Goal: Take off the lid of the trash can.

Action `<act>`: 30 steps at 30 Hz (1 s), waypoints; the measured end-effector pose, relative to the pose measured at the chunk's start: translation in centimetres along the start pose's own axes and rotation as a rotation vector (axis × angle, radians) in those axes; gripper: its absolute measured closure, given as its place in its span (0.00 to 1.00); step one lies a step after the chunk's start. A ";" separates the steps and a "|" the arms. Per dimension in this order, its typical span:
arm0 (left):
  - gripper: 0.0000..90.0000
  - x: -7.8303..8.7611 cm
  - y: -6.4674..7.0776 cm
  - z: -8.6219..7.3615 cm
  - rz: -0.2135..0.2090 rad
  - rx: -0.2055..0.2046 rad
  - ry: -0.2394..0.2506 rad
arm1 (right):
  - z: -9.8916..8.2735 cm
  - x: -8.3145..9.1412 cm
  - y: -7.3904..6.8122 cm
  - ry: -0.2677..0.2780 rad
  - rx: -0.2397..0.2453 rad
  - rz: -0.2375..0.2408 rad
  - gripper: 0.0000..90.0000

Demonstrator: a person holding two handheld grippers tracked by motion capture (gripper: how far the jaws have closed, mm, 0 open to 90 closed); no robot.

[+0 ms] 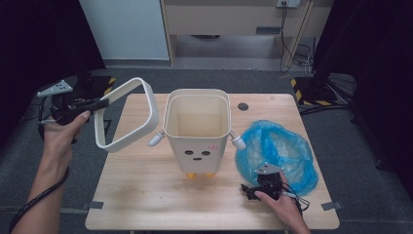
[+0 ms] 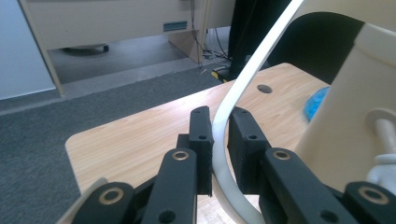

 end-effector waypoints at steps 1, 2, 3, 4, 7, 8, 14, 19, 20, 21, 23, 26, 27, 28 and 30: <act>0.89 0.0 -0.1 -0.2 0.004 0.000 -0.002 | 0.0 0.0 0.0 0.000 0.000 0.000 0.02; 0.89 -0.1 -0.2 -0.4 0.008 0.002 -0.004 | 0.0 0.0 0.0 0.000 0.000 0.000 0.02; 0.89 -0.1 -0.3 -0.7 0.013 0.001 -0.008 | 0.0 0.0 0.0 0.000 0.000 0.000 0.02; 0.89 -0.2 -0.5 -0.9 0.019 0.002 -0.011 | 0.0 0.0 0.0 0.000 0.000 0.000 0.02; 0.89 -0.4 -1.0 -1.7 0.038 0.009 -0.017 | 0.0 0.0 0.0 0.000 0.000 0.000 0.02; 0.89 -0.5 -1.2 -2.1 0.043 0.014 -0.017 | 0.0 0.0 0.0 0.000 0.000 0.000 0.02; 0.89 -0.9 -2.1 -3.6 0.067 0.020 -0.025 | 0.0 0.0 0.0 0.000 0.000 0.000 0.02; 0.89 -1.4 -3.0 -5.0 0.087 0.032 -0.043 | 0.0 0.0 0.0 0.000 0.000 0.000 0.02; 0.89 -1.4 -3.1 -5.2 0.089 0.036 -0.042 | 0.0 0.0 0.0 0.000 0.000 0.000 0.02; 0.89 -1.6 -3.3 -5.5 0.092 0.040 -0.042 | 0.0 0.0 0.0 0.000 0.000 0.000 0.02; 0.89 -1.9 -3.5 -6.0 0.097 0.048 -0.048 | 0.0 0.0 0.0 0.000 0.000 0.000 0.02; 0.89 -2.6 -3.7 -6.9 0.104 0.045 -0.069 | 0.0 0.0 0.0 0.000 0.000 0.000 0.02; 0.89 -2.8 -3.7 -7.1 0.106 0.043 -0.075 | 0.0 0.0 0.0 0.000 0.000 0.000 0.02; 0.89 -3.0 -3.7 -7.4 0.108 0.041 -0.082 | 0.0 0.0 0.0 0.000 0.000 0.000 0.02; 0.89 -3.4 -3.7 -7.9 0.110 0.039 -0.093 | 0.0 0.0 0.0 0.000 0.000 0.000 0.02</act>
Point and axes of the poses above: each handheld gripper's, and its own axes: x roughly backward along the jaws, z roughly out of its top, y roughly to its right, the point moved 4 cm from there along -x, roughly forward along the jaws, and after that the axes turned 8 degrees about -x, right-handed, at the moved point
